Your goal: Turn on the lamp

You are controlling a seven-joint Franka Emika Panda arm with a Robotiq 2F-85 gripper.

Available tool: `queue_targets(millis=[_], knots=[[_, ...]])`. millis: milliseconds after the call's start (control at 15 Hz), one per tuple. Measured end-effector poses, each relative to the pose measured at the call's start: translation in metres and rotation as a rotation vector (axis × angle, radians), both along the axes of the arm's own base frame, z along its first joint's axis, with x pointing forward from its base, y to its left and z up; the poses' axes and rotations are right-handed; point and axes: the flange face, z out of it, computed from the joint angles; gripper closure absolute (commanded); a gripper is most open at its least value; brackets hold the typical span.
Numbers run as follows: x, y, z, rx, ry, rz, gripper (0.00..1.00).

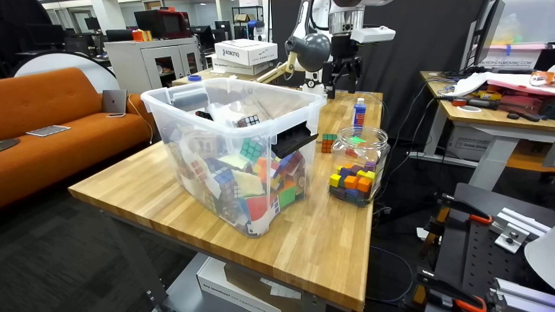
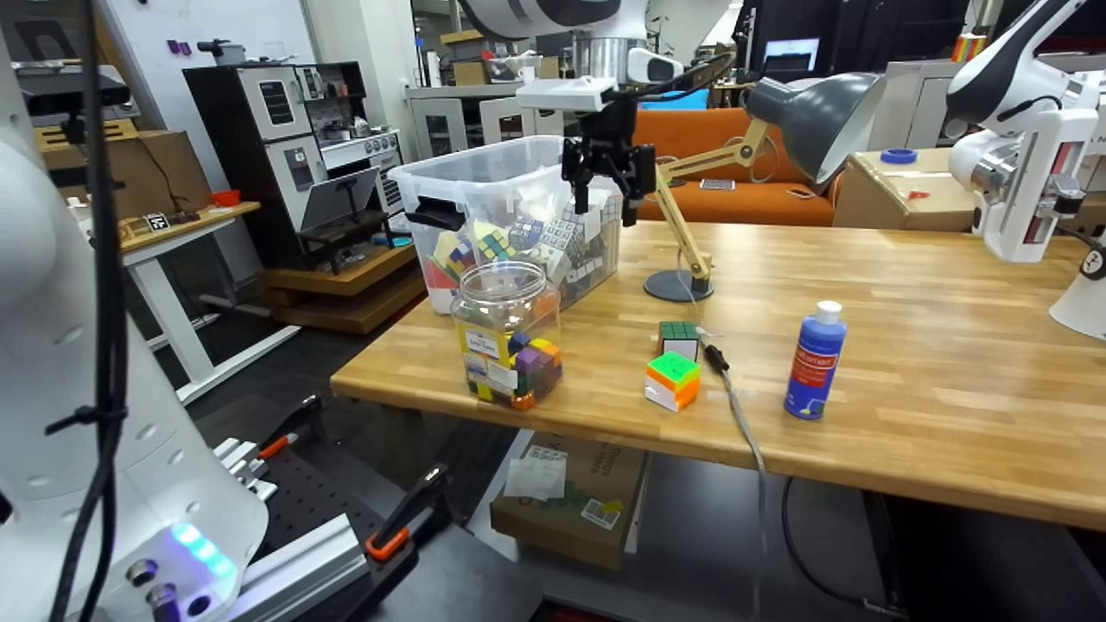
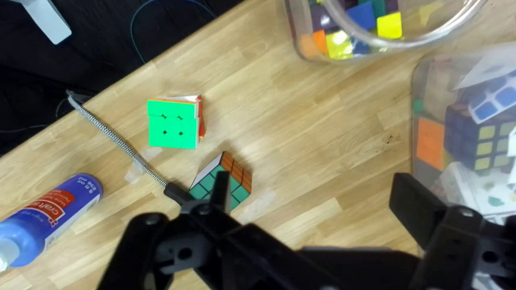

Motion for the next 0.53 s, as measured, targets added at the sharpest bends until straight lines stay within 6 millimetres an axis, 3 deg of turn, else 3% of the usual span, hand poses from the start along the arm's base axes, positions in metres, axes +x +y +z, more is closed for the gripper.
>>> queue_targets(millis=[333, 533], knots=[[0.04, -0.049, -0.036, -0.024, 0.01, -0.076, 0.0], [0.045, -0.05, -0.034, -0.026, 0.008, -0.081, 0.0]])
